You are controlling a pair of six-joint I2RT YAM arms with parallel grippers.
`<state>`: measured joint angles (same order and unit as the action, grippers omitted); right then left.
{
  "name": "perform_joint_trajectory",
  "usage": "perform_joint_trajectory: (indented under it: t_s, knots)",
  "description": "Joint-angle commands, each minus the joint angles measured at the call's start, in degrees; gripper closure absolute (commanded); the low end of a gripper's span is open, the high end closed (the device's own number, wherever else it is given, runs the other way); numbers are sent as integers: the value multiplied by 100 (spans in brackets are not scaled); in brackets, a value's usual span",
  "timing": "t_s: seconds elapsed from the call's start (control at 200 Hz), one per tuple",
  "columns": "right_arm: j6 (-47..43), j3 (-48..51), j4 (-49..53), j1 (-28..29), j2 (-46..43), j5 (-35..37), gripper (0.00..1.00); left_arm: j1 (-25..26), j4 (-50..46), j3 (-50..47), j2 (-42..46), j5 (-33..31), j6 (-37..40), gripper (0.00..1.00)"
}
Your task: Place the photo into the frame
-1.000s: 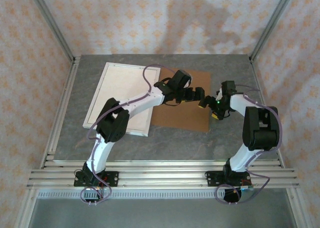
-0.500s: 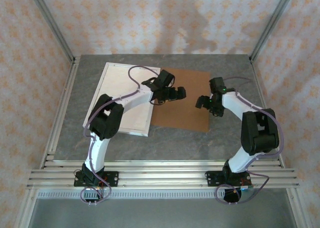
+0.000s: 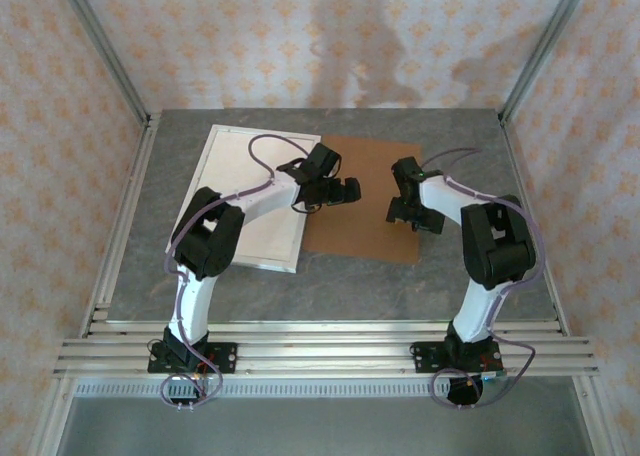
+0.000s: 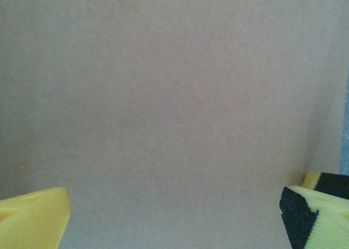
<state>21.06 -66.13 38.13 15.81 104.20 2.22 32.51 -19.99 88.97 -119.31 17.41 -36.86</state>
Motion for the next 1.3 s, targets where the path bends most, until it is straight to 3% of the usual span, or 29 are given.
perform_joint_trajectory:
  t_s: [0.0, 0.265, 0.45, 0.606, 0.841, 1.031, 1.181, 1.296]
  knots:
    - [117, 30, 320, -124, -24, 544, 4, -61, -211, 46, 204, -327, 229, 0]
    - [-141, 404, 107, -629, -505, -7, 4, -67, -389, 163, 102, -491, 345, 0]
    - [-442, 326, -271, -839, -843, -1201, 5, -49, -552, 424, -99, -546, 386, 0]
    - [-660, 133, -514, -1212, -793, -1696, 5, 48, -1077, 887, -374, -1075, 533, 0]
    - [-848, -205, -757, -1492, -231, -2106, 6, 107, -1295, 1250, -861, -1101, 550, 0]
    - [-993, -399, -789, -1498, 76, -2117, 7, 106, -1780, 1620, -1090, -1733, 588, 0]
    - [-1069, -449, -839, -1519, 291, -2128, 7, 123, -1844, 1791, -1269, -1433, 783, 0]
    - [-999, -322, -1016, -1600, 268, -2140, 7, 218, -2141, 2019, -1449, -1721, 798, 0]
